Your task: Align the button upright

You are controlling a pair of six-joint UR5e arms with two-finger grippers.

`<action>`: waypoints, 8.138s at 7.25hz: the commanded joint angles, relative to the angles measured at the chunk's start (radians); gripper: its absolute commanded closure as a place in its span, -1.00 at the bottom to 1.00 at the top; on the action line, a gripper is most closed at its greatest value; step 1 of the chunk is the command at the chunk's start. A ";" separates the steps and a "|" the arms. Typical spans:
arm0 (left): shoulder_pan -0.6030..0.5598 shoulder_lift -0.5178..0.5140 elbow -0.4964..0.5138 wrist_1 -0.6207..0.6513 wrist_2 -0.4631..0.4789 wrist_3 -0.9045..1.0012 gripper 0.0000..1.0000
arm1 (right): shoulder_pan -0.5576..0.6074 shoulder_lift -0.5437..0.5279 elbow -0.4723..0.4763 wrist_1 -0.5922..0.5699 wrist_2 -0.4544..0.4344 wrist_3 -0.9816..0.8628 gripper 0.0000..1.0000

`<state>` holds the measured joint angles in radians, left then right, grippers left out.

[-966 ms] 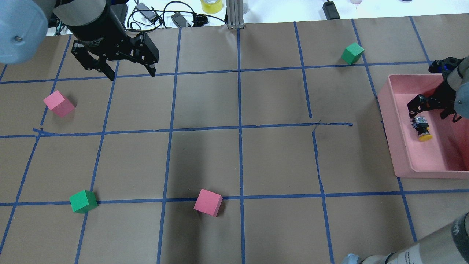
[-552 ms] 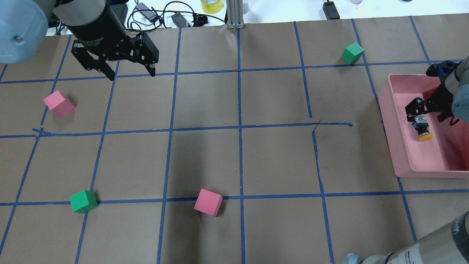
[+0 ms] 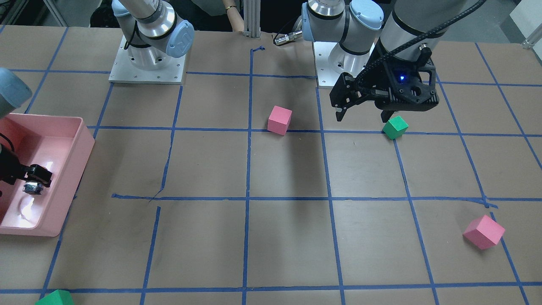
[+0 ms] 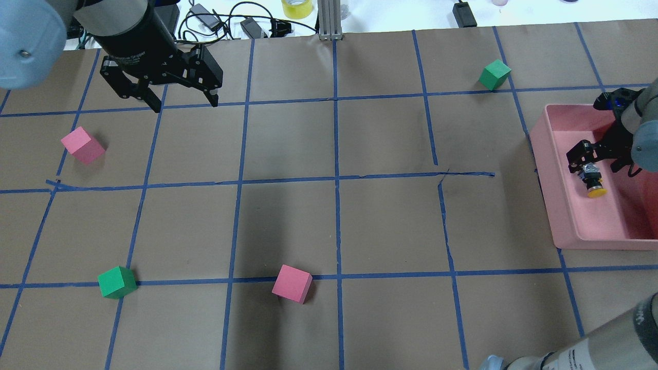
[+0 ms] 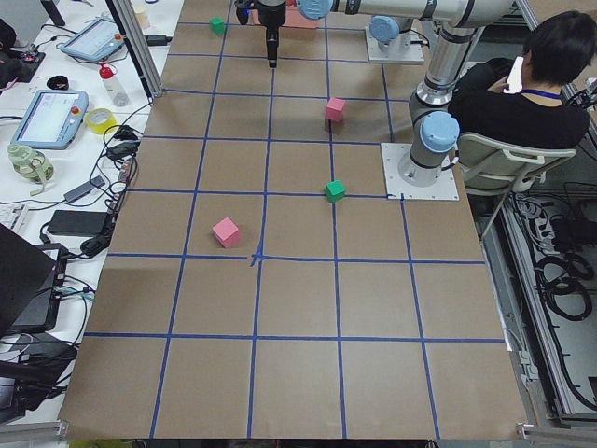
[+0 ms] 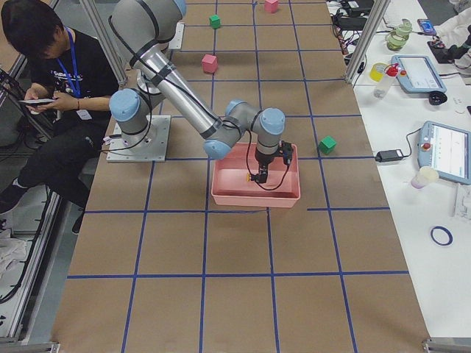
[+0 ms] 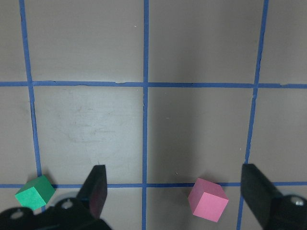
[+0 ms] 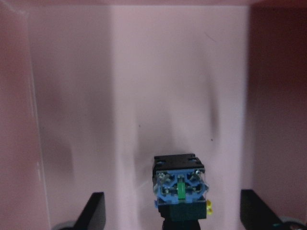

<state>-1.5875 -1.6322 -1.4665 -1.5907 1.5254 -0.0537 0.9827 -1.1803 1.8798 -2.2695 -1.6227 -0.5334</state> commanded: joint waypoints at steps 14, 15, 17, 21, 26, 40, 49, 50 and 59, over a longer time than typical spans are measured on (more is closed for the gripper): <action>0.001 0.002 0.000 0.000 0.005 0.000 -1.00 | 0.087 -0.108 -0.223 0.316 -0.009 0.008 1.00; 0.001 0.002 0.000 0.000 0.004 0.000 -1.00 | 0.152 -0.137 -0.241 0.343 -0.011 0.048 1.00; 0.001 0.002 0.000 0.000 0.005 0.000 -1.00 | 0.314 -0.140 -0.249 0.343 0.009 0.187 1.00; 0.001 0.003 -0.002 0.000 0.007 0.000 -1.00 | 0.643 -0.096 -0.241 0.280 0.080 0.525 1.00; 0.001 0.003 0.000 0.000 0.010 0.000 -1.00 | 0.953 0.106 -0.238 0.049 0.080 0.830 1.00; -0.017 0.057 -0.174 0.188 0.005 -0.104 -1.00 | 0.944 0.052 -0.195 0.028 0.070 0.611 -1.00; -0.397 -0.148 -0.690 1.334 0.290 -0.500 -1.00 | 0.582 -0.393 -0.376 0.691 0.073 0.476 -1.00; -0.432 -0.229 -0.692 1.448 0.329 -0.511 -1.00 | 0.577 -0.394 -0.378 0.694 0.060 0.477 -1.00; -0.543 -0.558 -0.709 1.922 0.392 -0.334 -0.84 | 0.588 -0.394 -0.360 0.694 0.066 0.478 -1.00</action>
<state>-2.1303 -2.1869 -2.1652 0.3087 1.9131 -0.4061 1.5706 -1.5743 1.5191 -1.5767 -1.5584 -0.0564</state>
